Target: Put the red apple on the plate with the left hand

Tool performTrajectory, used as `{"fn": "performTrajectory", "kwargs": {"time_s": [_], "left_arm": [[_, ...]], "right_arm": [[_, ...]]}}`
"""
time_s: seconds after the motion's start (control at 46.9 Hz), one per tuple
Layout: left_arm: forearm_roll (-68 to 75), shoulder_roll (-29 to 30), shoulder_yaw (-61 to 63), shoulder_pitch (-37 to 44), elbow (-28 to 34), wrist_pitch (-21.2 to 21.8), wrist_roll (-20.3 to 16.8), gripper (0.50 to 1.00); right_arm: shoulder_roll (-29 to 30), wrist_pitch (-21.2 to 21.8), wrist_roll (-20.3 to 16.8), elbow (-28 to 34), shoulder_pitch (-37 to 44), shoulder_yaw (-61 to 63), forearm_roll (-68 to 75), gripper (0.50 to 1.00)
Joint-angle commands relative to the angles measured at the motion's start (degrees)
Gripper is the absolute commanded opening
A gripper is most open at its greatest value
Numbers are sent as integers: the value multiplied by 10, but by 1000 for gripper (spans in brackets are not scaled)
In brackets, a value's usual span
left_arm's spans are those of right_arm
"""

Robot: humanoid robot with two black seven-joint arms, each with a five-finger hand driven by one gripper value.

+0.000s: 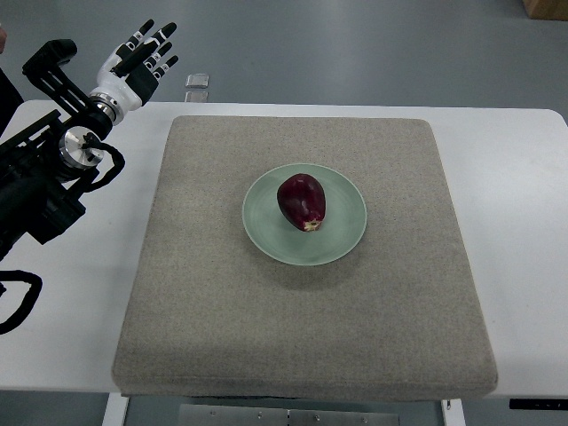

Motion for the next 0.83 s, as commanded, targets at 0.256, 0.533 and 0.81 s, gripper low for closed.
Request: {"fn": "performTrajectory", "kwargs": {"time_s": [0.256,0.533,0.81], "left_arm": [[1,-16,-23,0,24,5,-2,994],[1,-16,-23,-2,24,4,-2,994],[0,-22,-24,-6,24,5,-2,992]], "right_arm": [[0,0,0,0,0,0,0,964],[0,9,1,55,-8,-2,-1,964],[0,8,4,59,-25,-5,-4,964]]}}
